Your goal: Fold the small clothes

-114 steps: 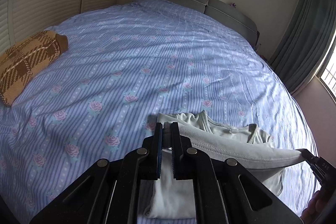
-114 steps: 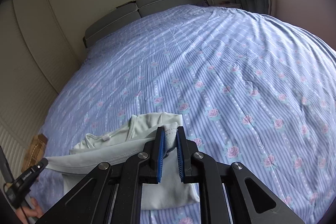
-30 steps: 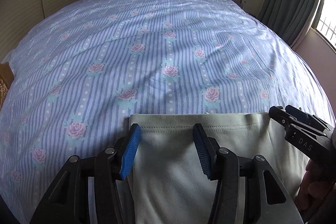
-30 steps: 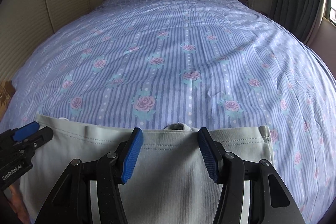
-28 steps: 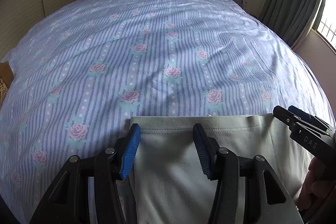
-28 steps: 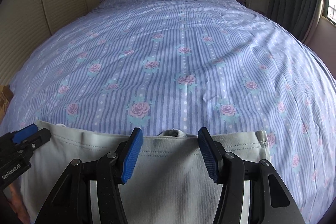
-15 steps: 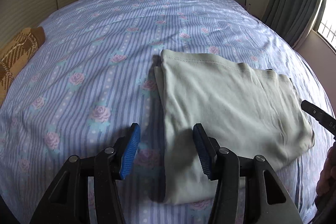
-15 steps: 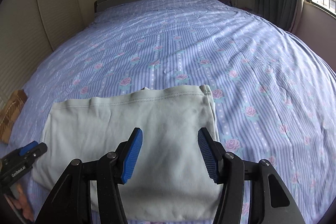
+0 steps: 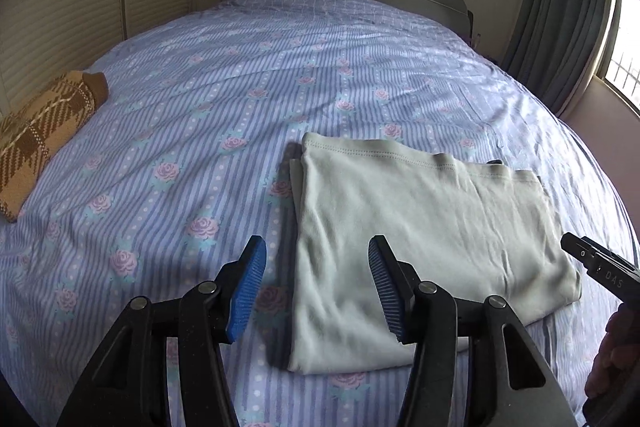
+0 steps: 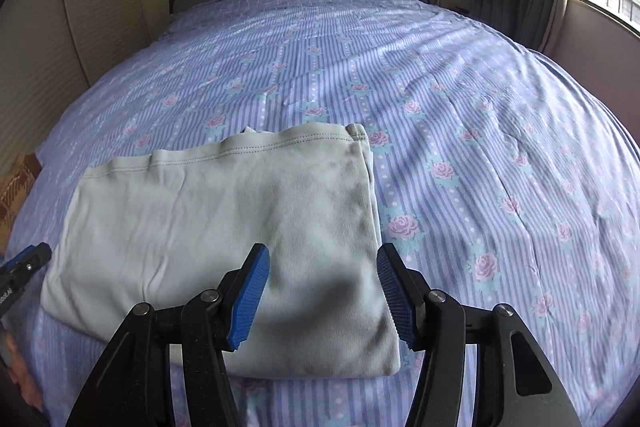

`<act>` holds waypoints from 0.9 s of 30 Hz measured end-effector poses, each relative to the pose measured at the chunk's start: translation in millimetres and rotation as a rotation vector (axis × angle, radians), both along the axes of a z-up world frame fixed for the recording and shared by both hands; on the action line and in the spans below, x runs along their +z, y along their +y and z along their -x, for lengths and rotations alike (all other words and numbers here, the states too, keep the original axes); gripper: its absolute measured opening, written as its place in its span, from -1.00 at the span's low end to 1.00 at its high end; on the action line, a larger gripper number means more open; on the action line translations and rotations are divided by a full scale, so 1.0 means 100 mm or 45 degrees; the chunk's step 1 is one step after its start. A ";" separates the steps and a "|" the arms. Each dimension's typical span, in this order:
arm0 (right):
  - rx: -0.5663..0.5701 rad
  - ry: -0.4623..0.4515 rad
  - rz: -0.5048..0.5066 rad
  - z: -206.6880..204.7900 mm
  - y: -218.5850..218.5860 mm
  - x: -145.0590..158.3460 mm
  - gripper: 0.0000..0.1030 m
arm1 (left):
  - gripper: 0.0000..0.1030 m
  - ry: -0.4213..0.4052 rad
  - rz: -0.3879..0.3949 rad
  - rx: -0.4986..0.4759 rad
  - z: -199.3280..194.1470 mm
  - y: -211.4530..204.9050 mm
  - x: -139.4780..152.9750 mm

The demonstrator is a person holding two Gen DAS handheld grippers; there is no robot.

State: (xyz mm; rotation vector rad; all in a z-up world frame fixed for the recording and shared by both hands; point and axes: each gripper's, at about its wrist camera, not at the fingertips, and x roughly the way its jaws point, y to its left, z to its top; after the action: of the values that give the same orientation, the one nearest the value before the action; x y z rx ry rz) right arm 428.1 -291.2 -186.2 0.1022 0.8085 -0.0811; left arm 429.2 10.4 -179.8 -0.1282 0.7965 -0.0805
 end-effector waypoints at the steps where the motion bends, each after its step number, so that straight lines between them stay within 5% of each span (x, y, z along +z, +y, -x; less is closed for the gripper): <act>1: 0.002 -0.015 -0.016 0.02 -0.01 0.03 0.09 | 0.03 0.000 0.007 -0.014 0.00 -0.05 0.01; 6: 0.023 0.021 -0.128 0.17 -0.06 -0.05 0.09 | 0.07 0.053 0.009 -0.096 0.13 -0.22 -0.17; 14: 0.039 0.118 -0.136 0.22 -0.14 -0.37 0.10 | 0.09 0.111 -0.021 -0.085 0.23 -0.12 -0.45; 20: 0.054 0.070 -0.210 0.19 -0.23 -0.21 0.12 | 0.14 0.065 -0.016 -0.057 0.23 -0.12 -0.23; 22: 0.063 0.023 -0.221 0.12 -0.31 -0.09 0.31 | 0.18 0.034 -0.034 -0.079 0.14 -0.21 -0.11; 27: 0.098 -0.030 -0.337 -0.34 -0.68 0.08 0.35 | 0.18 -0.001 -0.049 -0.122 -0.24 -0.49 0.10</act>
State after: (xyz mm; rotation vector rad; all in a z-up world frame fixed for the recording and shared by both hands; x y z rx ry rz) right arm 462.1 -359.5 -177.8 0.3211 0.7955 0.1005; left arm 452.9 -38.8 -169.5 -0.0533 0.8026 -0.1555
